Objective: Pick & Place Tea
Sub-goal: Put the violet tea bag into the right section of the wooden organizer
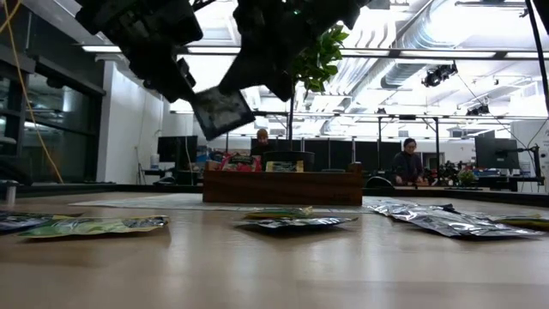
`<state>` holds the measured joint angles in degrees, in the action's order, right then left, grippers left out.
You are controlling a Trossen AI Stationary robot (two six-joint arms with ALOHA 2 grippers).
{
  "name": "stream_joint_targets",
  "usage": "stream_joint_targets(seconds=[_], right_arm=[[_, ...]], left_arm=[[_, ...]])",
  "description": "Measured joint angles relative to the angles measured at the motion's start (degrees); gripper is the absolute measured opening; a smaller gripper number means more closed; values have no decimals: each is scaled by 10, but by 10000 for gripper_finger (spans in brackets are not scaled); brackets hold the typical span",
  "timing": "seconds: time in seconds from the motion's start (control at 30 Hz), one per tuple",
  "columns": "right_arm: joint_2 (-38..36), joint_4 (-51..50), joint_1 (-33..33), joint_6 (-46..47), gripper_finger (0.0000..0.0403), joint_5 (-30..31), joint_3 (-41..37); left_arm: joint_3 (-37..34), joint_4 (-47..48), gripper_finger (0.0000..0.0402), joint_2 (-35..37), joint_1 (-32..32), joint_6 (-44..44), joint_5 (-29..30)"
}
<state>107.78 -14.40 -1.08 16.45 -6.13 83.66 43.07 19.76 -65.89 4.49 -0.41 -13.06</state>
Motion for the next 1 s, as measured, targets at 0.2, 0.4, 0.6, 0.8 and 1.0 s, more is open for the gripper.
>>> stream_joint_targets(seconds=[0.2, 0.4, 0.6, 0.8, 1.0], right_arm=[[0, -48, 0, 0, 0, 15, 0], [-4, -106, -4, -9, 0, 57, -1], [-42, -180, -9, -25, 0, 81, -1], [-112, -226, -12, -27, 0, 122, -45], [-249, -12, -16, 33, 0, 151, -268]], left_arm=[[0, 20, 100, 5, 0, -3, 15], [0, 67, 172, 20, 0, -3, 32], [0, 140, 195, 50, 0, -2, 88], [-25, 159, 195, 112, 0, -10, 119], [-105, 106, 195, 196, 0, -59, 112]])
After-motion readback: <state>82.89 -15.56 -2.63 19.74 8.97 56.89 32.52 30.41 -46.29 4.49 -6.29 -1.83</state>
